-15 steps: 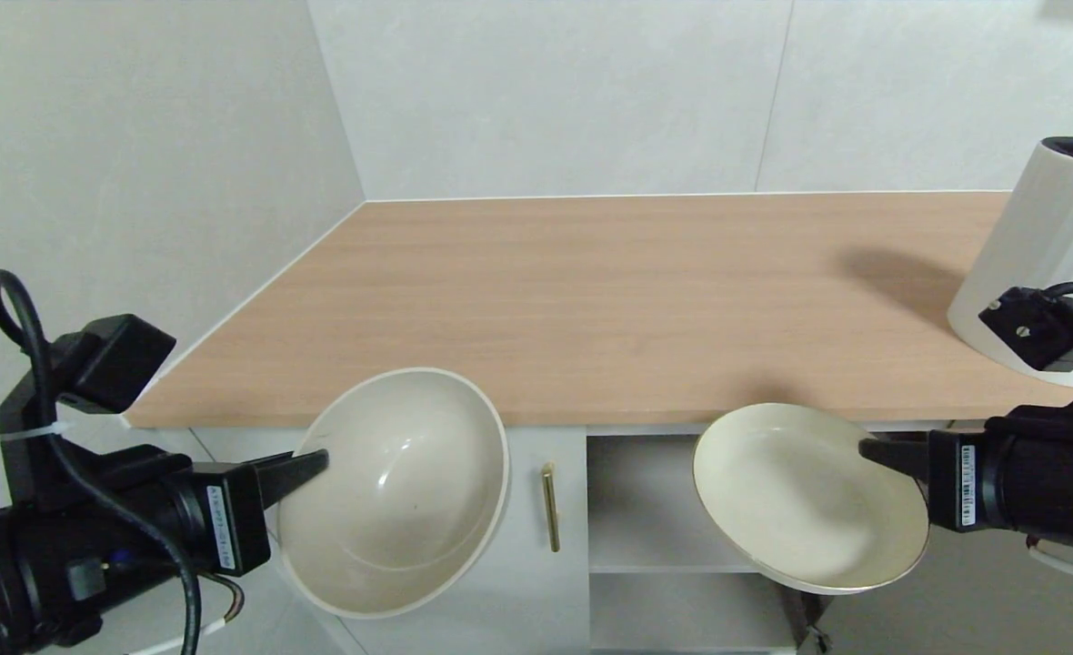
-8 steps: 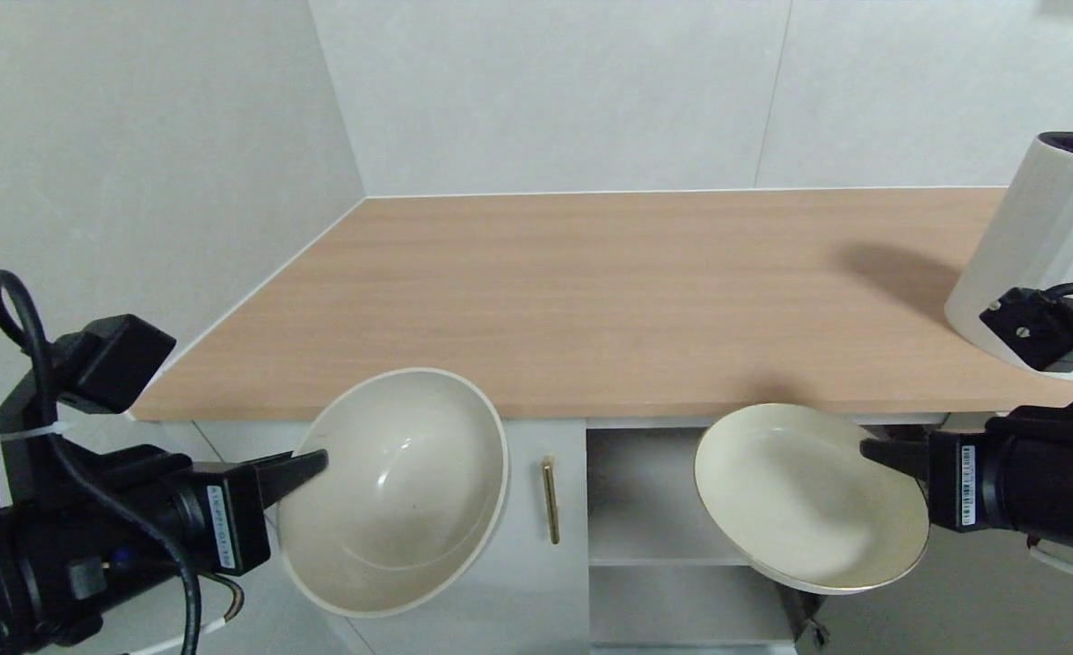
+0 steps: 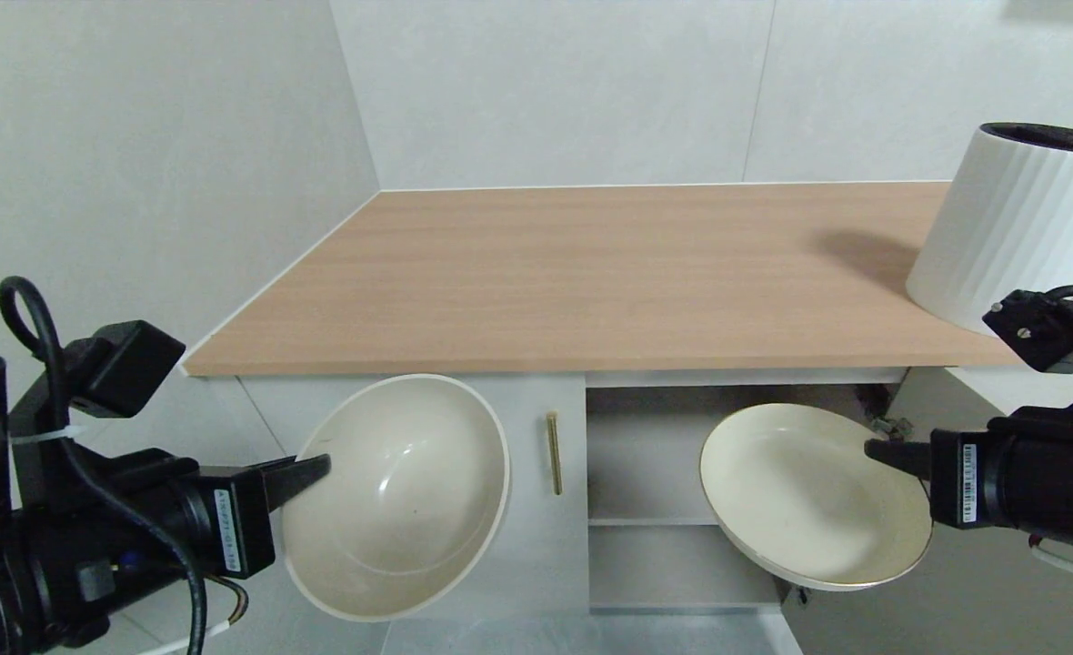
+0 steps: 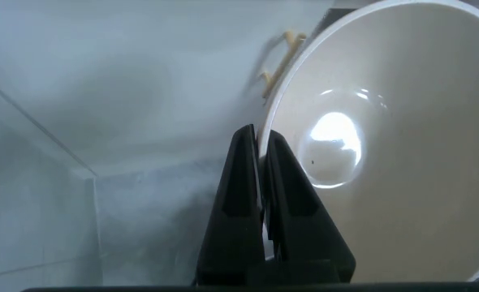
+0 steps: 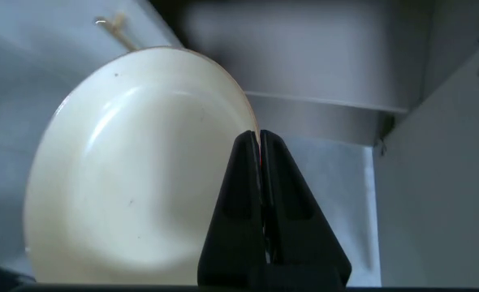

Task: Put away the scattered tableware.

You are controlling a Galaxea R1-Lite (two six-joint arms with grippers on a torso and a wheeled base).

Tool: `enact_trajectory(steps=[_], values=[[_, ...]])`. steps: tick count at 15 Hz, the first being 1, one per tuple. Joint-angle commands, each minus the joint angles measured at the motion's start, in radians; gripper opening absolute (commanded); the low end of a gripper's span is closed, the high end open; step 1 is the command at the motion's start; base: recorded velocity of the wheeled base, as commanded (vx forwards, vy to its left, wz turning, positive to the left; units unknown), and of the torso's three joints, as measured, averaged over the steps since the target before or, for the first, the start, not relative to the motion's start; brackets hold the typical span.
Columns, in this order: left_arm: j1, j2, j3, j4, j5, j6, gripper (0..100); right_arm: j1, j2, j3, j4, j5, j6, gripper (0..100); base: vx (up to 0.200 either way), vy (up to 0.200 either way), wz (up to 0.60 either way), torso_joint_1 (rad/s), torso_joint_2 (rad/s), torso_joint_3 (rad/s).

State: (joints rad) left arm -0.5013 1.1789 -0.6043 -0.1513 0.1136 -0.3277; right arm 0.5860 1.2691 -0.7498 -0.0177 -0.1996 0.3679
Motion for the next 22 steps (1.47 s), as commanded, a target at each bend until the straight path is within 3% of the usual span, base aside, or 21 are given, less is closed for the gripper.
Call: enact_trajectory(steps=[1, 13, 22], values=[[0.0, 0.004, -0.002, -0.001, 0.0, -0.001, 0, -0.002, 0.007, 0.001, -0.001, 0.0, 0.0, 0, 0.0, 0.0, 0.0, 0.0, 0.0, 0.0], [0.0, 0.008, 0.0, -0.001, -0.002, -0.001, 0, -0.002, 0.029, 0.021, -0.001, 0.0, -0.004, 0, 0.0, 0.0, 0.0, 0.0, 0.0, 0.0], [0.0, 0.015, 0.0, -0.001, -0.002, 0.002, 0, -0.002, 0.038, 0.023, -0.001, 0.0, -0.004, 0, 0.0, 0.0, 0.0, -0.202, 0.41, 0.207]])
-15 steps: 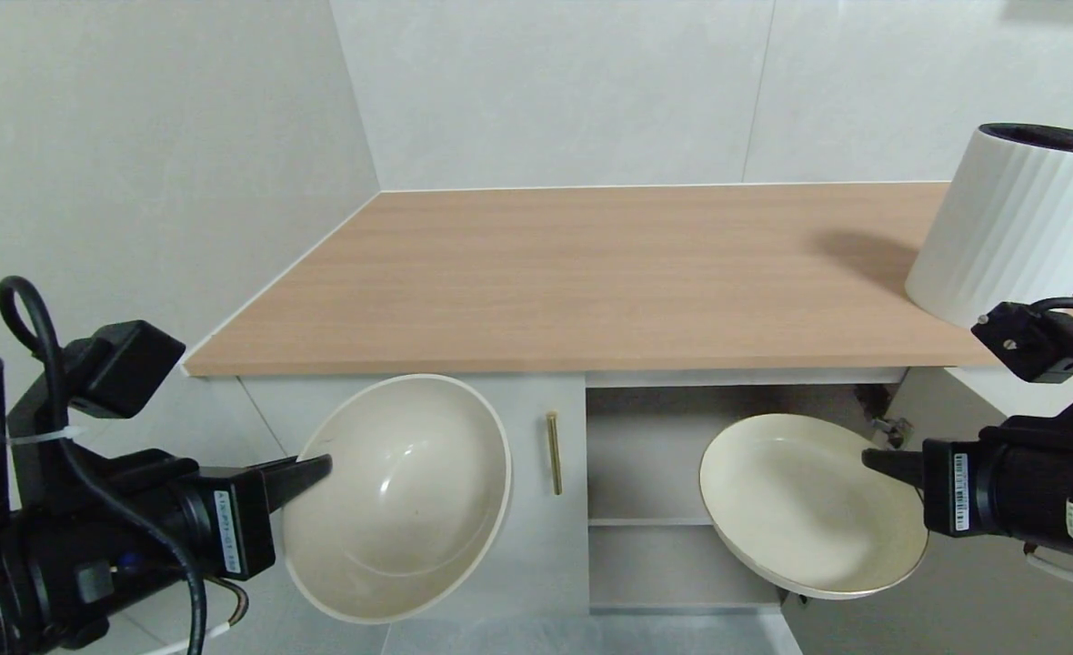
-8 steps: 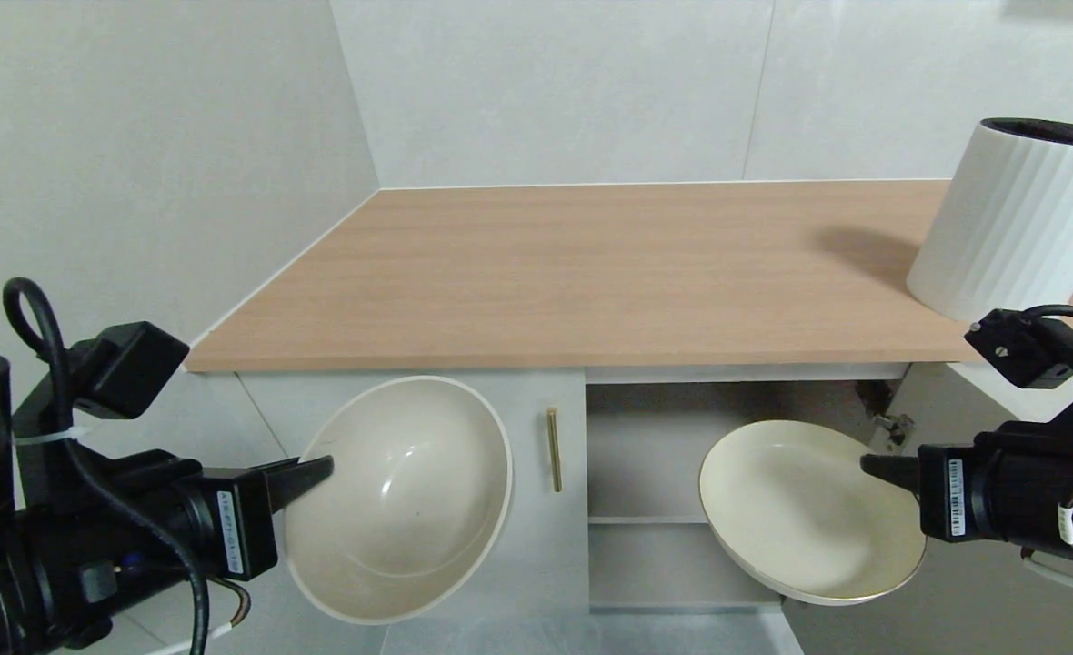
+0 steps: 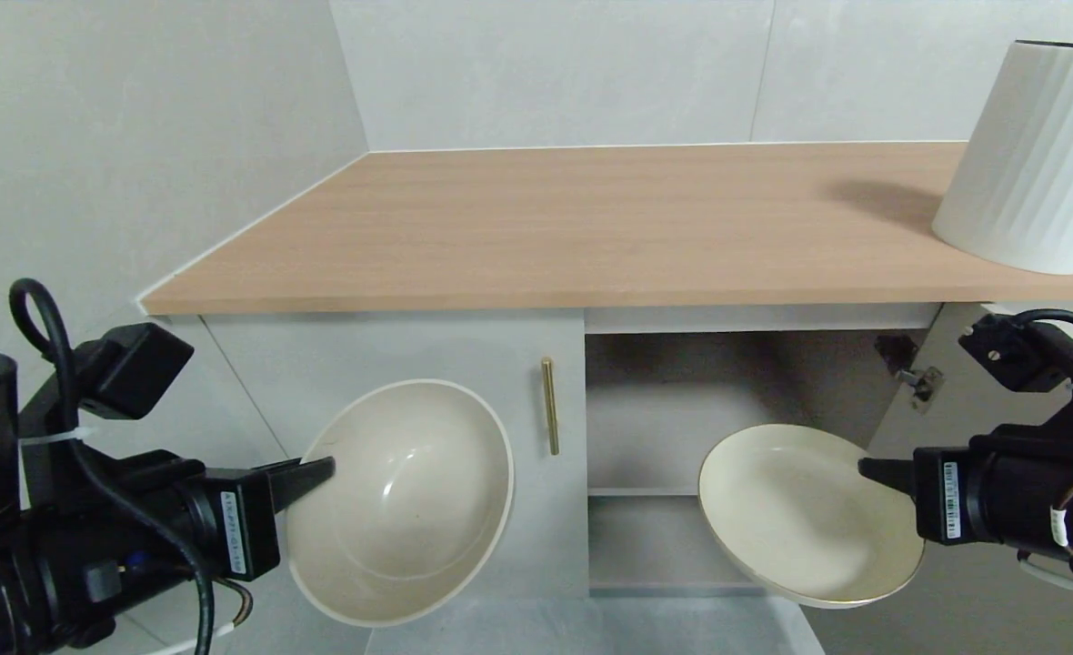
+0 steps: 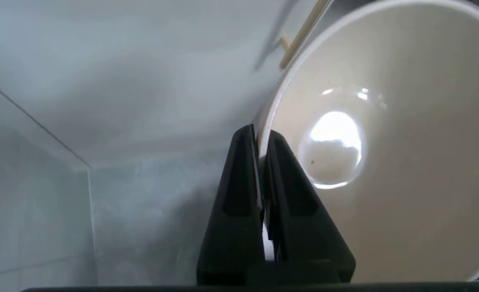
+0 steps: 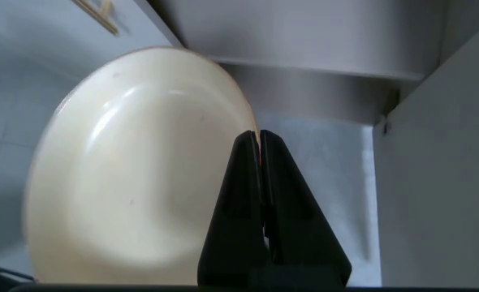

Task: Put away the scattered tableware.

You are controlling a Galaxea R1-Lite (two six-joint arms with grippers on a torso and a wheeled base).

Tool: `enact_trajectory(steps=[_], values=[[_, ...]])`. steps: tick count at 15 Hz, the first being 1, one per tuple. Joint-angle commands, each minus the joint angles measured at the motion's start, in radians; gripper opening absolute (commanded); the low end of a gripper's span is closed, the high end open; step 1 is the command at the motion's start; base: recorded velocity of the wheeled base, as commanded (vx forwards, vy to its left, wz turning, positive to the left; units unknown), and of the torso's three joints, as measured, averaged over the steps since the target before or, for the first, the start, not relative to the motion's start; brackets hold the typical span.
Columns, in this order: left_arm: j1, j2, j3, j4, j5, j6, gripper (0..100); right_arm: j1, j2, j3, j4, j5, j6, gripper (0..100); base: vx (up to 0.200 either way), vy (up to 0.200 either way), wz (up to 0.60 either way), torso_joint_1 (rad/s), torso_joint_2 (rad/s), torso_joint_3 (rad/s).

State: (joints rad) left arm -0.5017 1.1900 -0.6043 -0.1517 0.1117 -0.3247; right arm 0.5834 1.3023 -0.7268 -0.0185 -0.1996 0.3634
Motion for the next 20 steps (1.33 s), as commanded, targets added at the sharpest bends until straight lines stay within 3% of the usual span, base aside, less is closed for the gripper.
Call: enact_trajectory(steps=[1, 5, 13, 18, 20], values=[[0.0, 0.003, 0.0, 0.0, 0.0, -0.001, 0, 0.001, 0.005, 0.0, 0.0, 0.0, 0.0, 0, 0.0, 0.0, 0.0, -0.212, 0.39, 0.193], [0.0, 0.003, 0.001, 0.0, 0.0, -0.001, 0, 0.001, 0.012, 0.001, 0.0, 0.0, -0.001, 0, 0.0, 0.0, 0.0, -0.194, 0.39, 0.174], [0.0, 0.008, 0.004, 0.0, -0.001, -0.001, 0, 0.001, 0.044, 0.02, -0.049, 0.002, -0.004, 0, 0.0, 0.0, 0.0, -0.016, 0.06, 0.026], [0.0, 0.014, 0.004, 0.0, -0.001, -0.001, 0, -0.014, 0.288, 0.026, -0.092, 0.006, -0.049, 0, 0.0, 0.0, 0.0, 0.0, 0.0, 0.0], [0.0, 0.014, 0.006, 0.0, 0.0, -0.001, 0, -0.06, 0.39, 0.026, -0.167, 0.069, -0.05, 0, 0.0, 0.0, 0.0, 0.0, 0.0, 0.0]])
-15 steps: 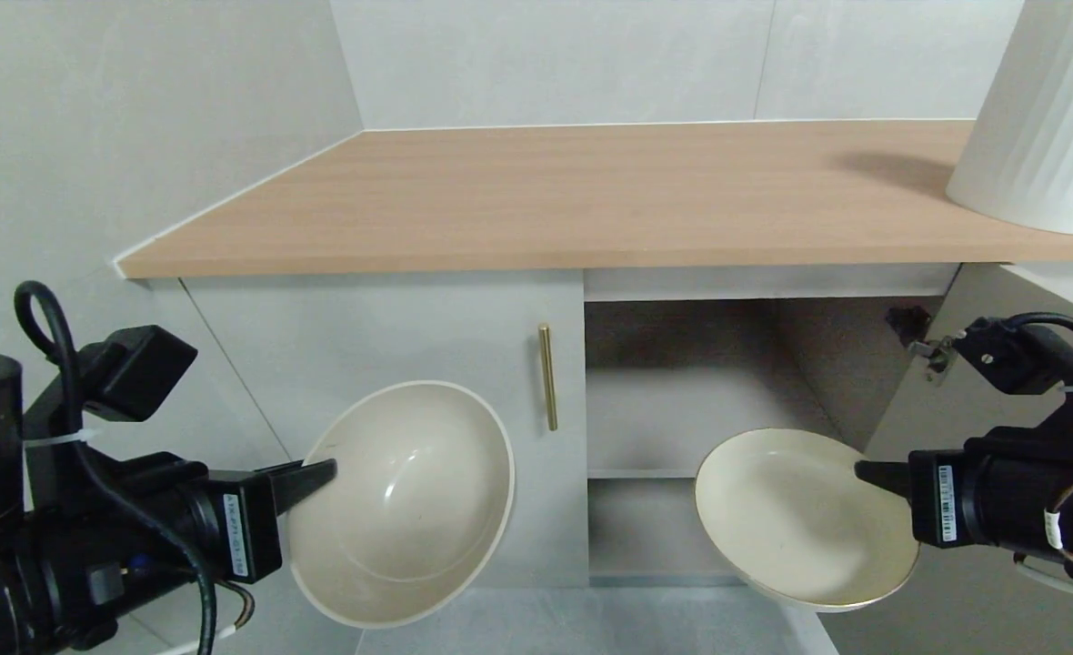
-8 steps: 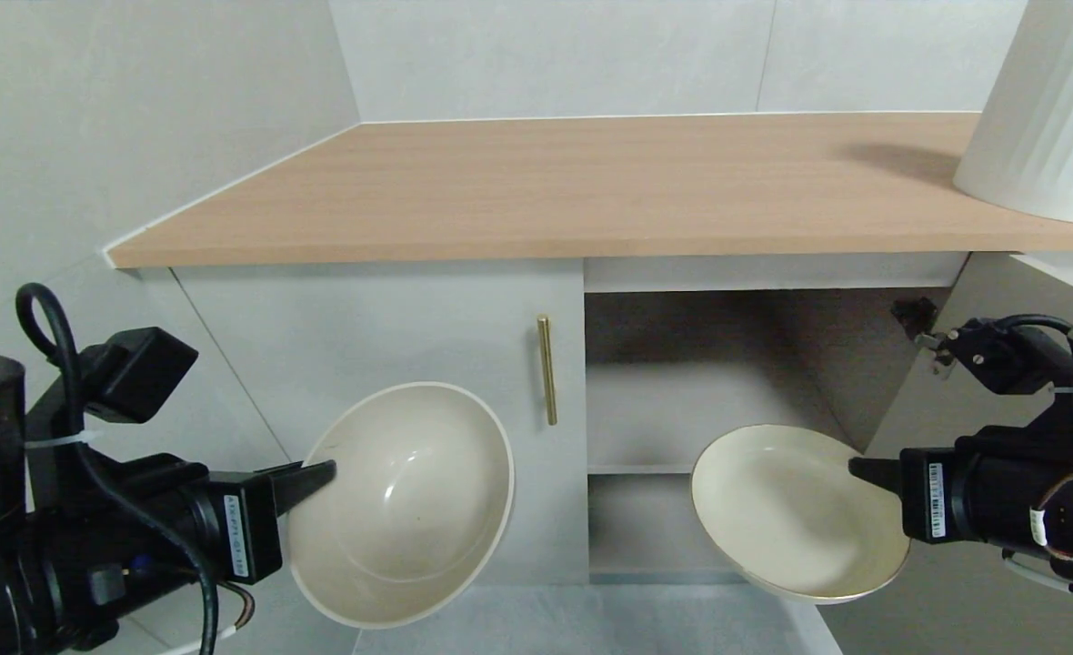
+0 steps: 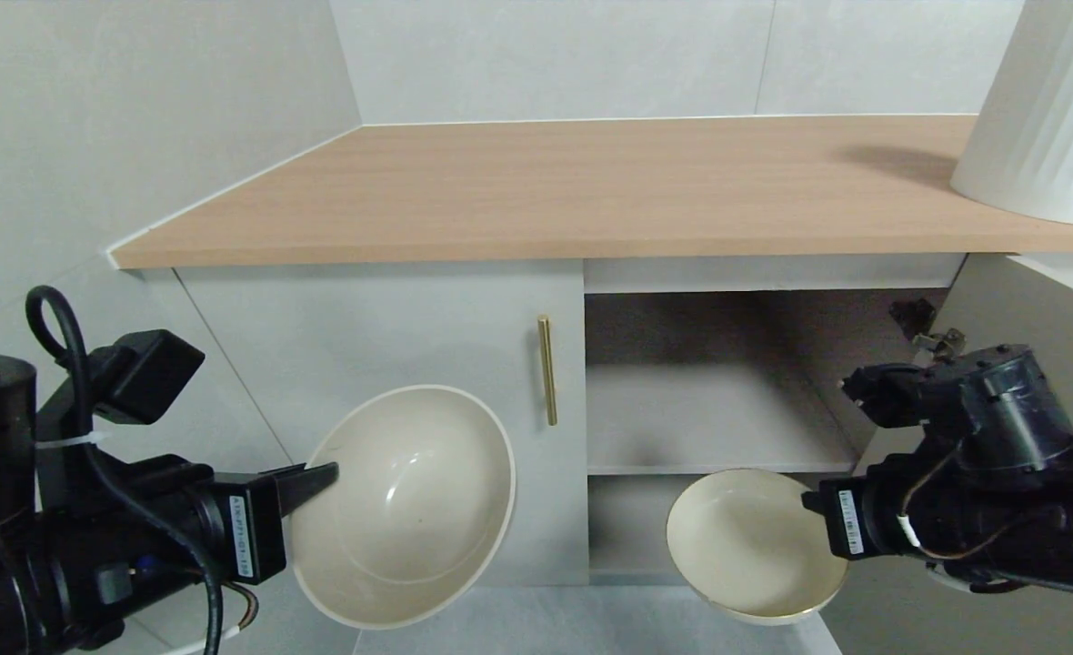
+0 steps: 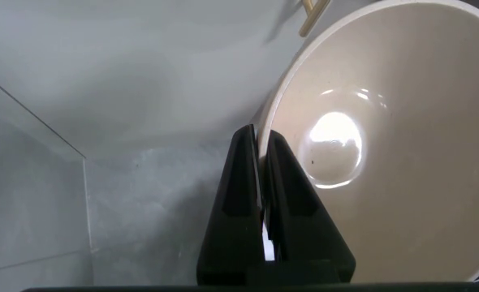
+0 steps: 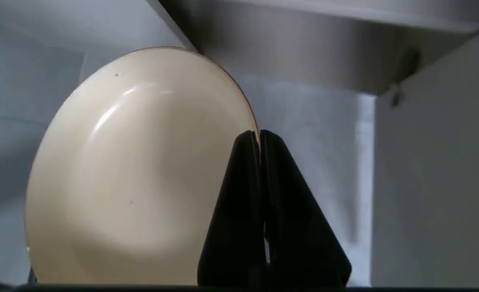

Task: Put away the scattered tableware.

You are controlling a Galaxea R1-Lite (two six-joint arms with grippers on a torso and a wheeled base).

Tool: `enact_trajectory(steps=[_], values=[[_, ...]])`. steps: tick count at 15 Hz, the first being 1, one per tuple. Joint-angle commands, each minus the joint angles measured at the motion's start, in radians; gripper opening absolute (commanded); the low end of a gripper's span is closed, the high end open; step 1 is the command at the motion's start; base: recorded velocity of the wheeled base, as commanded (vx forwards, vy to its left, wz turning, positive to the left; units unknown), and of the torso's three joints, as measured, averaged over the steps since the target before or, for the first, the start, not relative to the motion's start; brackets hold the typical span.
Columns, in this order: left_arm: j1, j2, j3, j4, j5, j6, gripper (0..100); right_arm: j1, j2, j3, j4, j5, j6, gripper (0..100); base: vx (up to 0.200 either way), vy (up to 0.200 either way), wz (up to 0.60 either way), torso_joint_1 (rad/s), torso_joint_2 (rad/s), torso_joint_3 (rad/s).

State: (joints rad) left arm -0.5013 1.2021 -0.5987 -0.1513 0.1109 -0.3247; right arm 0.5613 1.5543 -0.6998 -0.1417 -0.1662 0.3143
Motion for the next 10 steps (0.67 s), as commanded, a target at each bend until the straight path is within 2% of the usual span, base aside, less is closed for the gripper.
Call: enact_trajectory(steps=[1, 2, 4, 7, 8, 10], values=[[0.0, 0.001, 0.0, -0.001, 0.001, -0.001, 0, -0.055, 0.176, -0.009, -0.076, 0.07, -0.001, 0, 0.0, 0.0, 0.0, 0.0, 0.0, 0.0], [0.0, 0.001, 0.0, -0.001, 0.001, -0.001, 0, -0.083, 0.248, -0.04, -0.15, 0.117, -0.001, 0, 0.0, 0.0, 0.0, 0.0, 0.0, 0.0], [0.0, 0.002, 0.0, -0.001, 0.001, -0.001, 0, -0.119, 0.354, -0.086, -0.243, 0.129, -0.015, 0, 0.0, 0.0, 0.0, 0.0, 0.0, 0.0], [0.0, 0.001, 0.0, -0.001, 0.003, 0.003, 0, -0.159, 0.484, -0.234, -0.243, 0.128, -0.046, 0, 0.0, 0.0, 0.0, 0.0, 0.0, 0.0], [0.0, -0.001, 0.0, -0.001, 0.003, 0.018, 0, -0.17, 0.523, -0.271, -0.245, 0.126, -0.044, 0, 0.0, 0.0, 0.0, 0.0, 0.0, 0.0], [0.0, 0.002, 0.002, -0.001, 0.004, 0.024, 0, -0.192, 0.587, -0.32, -0.251, 0.128, -0.043, 0, 0.0, 0.0, 0.0, 0.0, 0.0, 0.0]])
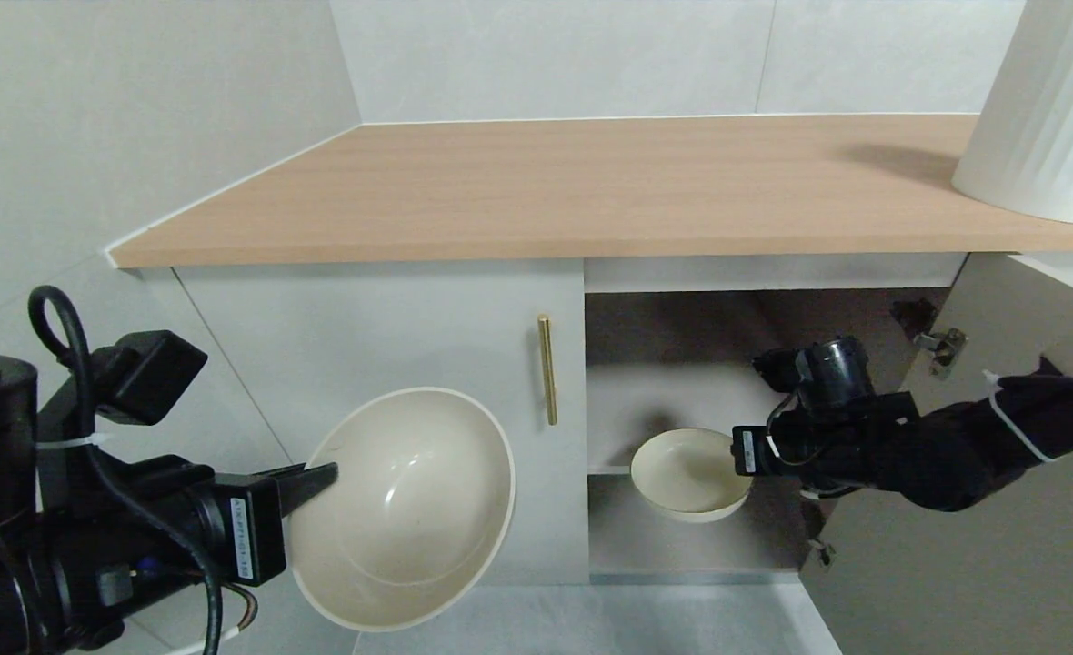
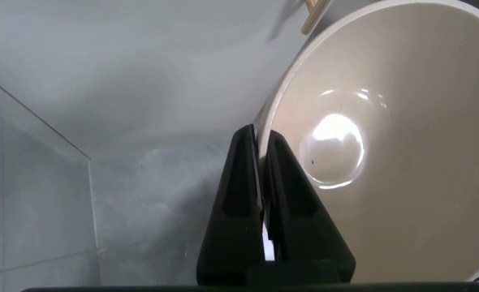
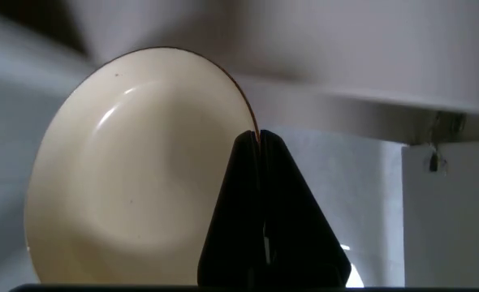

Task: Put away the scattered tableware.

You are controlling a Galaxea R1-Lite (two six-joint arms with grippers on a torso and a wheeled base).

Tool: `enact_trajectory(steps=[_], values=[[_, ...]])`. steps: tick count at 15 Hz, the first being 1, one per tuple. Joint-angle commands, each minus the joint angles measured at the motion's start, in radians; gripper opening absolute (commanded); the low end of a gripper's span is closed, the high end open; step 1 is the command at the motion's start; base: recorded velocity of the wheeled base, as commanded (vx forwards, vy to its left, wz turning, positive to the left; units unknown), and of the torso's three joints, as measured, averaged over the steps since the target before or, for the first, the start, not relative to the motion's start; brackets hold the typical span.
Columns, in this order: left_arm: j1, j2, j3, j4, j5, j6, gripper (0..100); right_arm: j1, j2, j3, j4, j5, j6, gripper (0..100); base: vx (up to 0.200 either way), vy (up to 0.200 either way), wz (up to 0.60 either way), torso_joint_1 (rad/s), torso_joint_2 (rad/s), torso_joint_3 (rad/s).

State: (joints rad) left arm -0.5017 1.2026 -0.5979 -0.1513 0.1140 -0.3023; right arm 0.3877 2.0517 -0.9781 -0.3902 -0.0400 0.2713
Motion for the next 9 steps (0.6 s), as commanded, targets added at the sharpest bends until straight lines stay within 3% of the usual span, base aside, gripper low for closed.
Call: enact_trajectory(steps=[1, 7, 9], values=[[0.0, 0.003, 0.003, -0.001, -0.001, 0.002, 0, -0.024, 0.136, -0.08, -0.002, -0.008, 0.002, 0, 0.0, 0.0, 0.0, 0.0, 0.0, 0.0], [0.0, 0.042, 0.006, -0.004, -0.001, 0.003, 0, -0.047, 0.216, -0.185, -0.004, -0.052, 0.138, 0, 0.0, 0.0, 0.0, 0.0, 0.0, 0.0], [0.0, 0.035, 0.006, -0.004, 0.003, 0.035, 0, -0.05, 0.248, -0.214, -0.006, -0.109, 0.152, 0, 0.0, 0.0, 0.0, 0.0, 0.0, 0.0]])
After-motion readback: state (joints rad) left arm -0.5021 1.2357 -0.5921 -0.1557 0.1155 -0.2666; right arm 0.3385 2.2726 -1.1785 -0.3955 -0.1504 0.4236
